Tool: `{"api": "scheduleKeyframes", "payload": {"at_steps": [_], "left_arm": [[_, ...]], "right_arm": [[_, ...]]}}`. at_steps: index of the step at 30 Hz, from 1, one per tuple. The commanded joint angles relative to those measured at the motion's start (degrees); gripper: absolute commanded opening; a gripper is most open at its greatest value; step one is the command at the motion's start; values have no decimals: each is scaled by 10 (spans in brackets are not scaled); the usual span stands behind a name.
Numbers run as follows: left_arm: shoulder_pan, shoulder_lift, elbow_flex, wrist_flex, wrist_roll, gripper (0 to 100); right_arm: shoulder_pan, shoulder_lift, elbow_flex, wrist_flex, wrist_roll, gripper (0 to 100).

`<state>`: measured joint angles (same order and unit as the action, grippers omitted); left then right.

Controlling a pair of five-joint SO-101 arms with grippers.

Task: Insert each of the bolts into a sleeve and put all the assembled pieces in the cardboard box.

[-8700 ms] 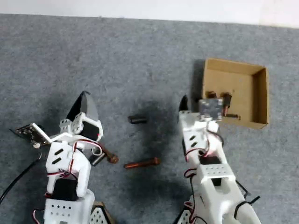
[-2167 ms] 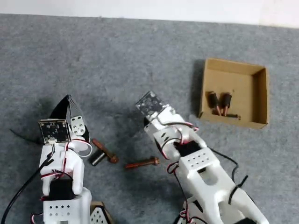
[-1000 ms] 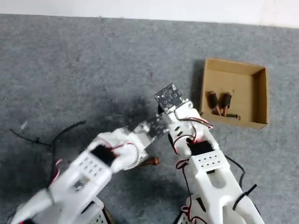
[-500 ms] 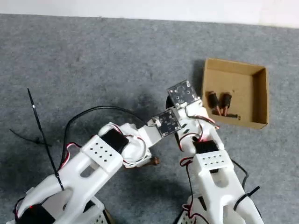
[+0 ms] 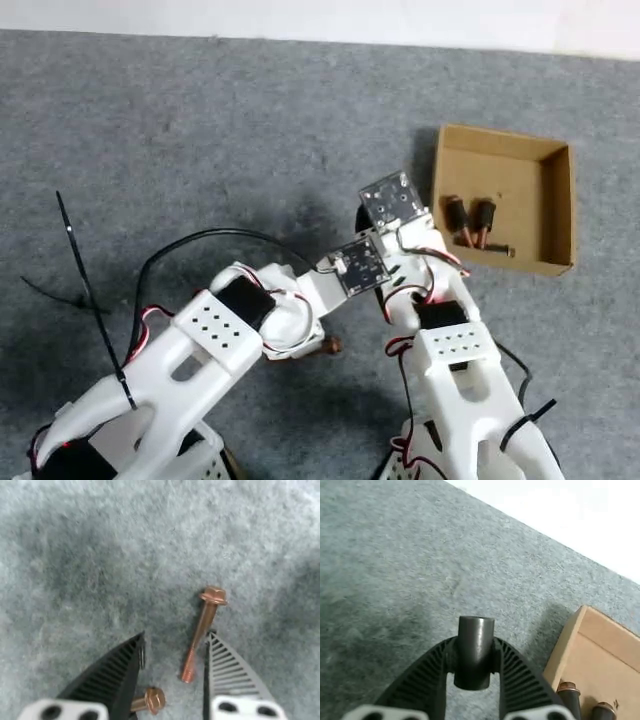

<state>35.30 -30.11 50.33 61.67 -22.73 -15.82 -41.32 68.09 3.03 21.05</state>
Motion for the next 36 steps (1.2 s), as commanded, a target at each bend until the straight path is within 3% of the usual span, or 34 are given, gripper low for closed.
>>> {"api": "scheduleKeyframes", "payload": {"at_steps": [1,5,15,26,36], "left_arm": [[20,19,-2,12,-20,189],[18,19,-2,12,-20,189],[18,19,7,9,-21,189],[22,19,7,9,-21,189],[19,20,22,-25,-41,189]], "right_arm": [[28,-20,-11,-25,-27,5],[56,-20,-11,-26,-62,5],[65,-20,-7,-28,-67,5],[143,-20,-11,-28,-188,5],[147,-20,-7,-78,-193,5]]}}
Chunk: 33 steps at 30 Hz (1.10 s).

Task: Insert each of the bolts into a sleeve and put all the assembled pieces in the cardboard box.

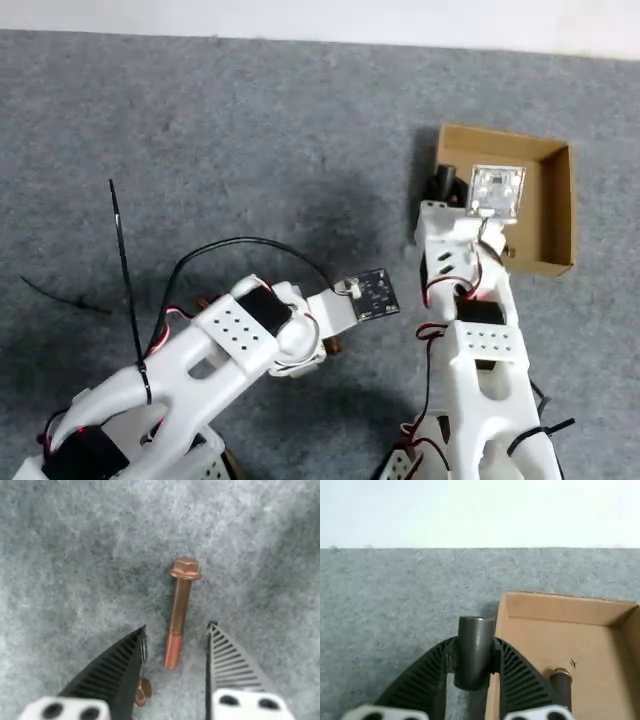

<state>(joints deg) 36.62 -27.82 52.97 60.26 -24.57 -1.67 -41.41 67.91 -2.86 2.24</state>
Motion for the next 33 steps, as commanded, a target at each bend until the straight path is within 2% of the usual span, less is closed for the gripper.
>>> {"api": "scheduleKeyframes", "payload": {"at_steps": [1,8,18,24,28,33], "left_arm": [[4,-3,-5,-14,-34,189],[-7,10,-5,-34,-39,189],[-11,213,-105,-40,-50,188],[-43,217,-116,-40,-52,188],[-40,222,-114,-43,-79,188],[-41,223,-112,-59,-79,188]], "right_arm": [[6,-19,-5,-19,-5,5],[6,-19,-5,-19,-5,5],[6,-19,-5,-20,-4,5],[6,-19,-5,-20,-3,5],[6,-19,-5,-20,-2,5],[5,-19,-5,-20,-2,5]]}}
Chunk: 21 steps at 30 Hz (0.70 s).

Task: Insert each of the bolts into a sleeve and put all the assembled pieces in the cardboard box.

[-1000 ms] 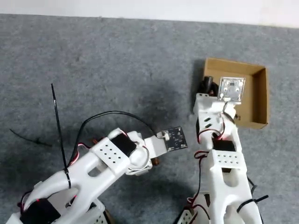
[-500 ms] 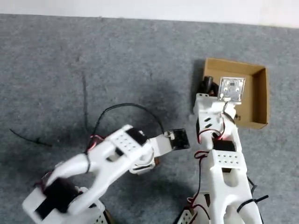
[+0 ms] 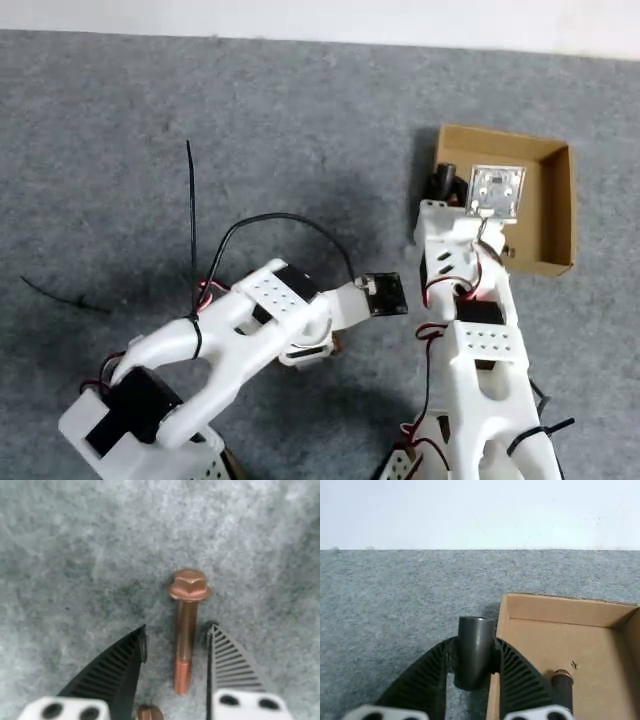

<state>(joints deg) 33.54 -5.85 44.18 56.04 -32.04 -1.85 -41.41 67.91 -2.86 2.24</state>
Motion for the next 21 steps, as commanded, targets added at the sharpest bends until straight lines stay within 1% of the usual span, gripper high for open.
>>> {"api": "scheduleKeyframes", "payload": {"at_steps": [1,12,14,18,19,21], "left_arm": [[-9,3,-24,-18,-4,188],[-8,25,-33,-30,-1,188],[-8,41,-49,-27,-1,155],[-8,56,-63,-26,-1,15],[-8,57,-63,-26,-1,0],[-8,57,-63,-26,-1,19]], "right_arm": [[7,-19,-5,-20,-2,5],[5,-19,-5,-20,-2,5],[5,-19,-5,-20,-2,5],[5,-19,-5,-20,-2,5],[5,-19,-5,-20,-2,5],[5,-19,-5,-20,-2,5]]}}
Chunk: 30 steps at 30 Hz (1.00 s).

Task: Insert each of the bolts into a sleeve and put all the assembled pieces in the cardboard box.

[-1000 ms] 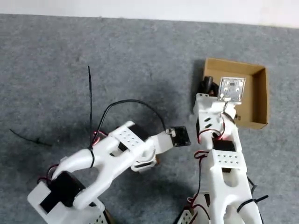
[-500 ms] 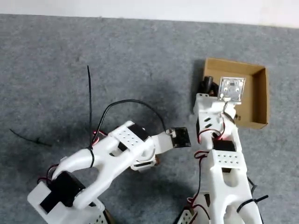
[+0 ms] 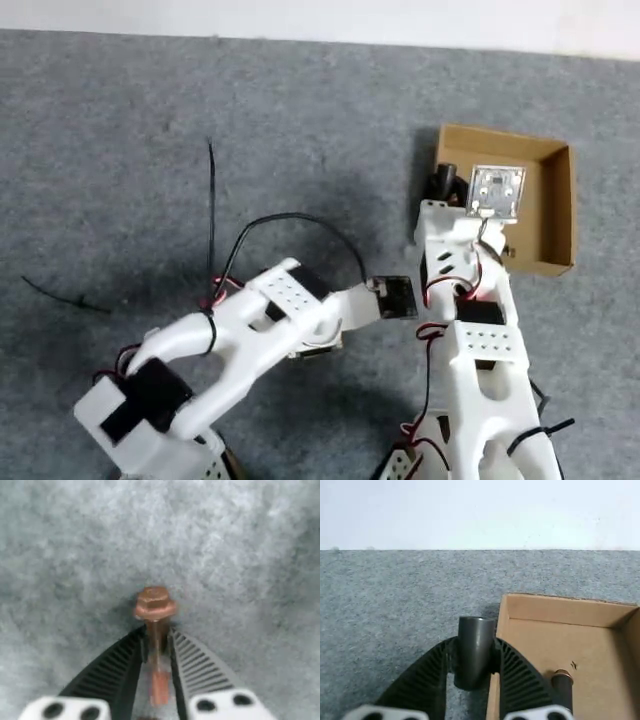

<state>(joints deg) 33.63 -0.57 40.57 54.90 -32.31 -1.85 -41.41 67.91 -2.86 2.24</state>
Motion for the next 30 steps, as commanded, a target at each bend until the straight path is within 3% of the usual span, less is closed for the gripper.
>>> {"api": "scheduleKeyframes", "payload": {"at_steps": [1,9,13,19,30], "left_arm": [[-9,4,-25,-15,2,19],[-8,1,-10,-14,3,6],[15,-36,-8,23,52,6],[7,-233,79,41,73,6],[-145,-655,320,-124,184,10]], "right_arm": [[5,-19,-5,-20,-2,5],[5,-19,-5,-21,-2,5],[5,-19,-5,-21,-2,5],[5,-19,-5,-21,-2,5],[3,-19,-5,-21,-4,5]]}}
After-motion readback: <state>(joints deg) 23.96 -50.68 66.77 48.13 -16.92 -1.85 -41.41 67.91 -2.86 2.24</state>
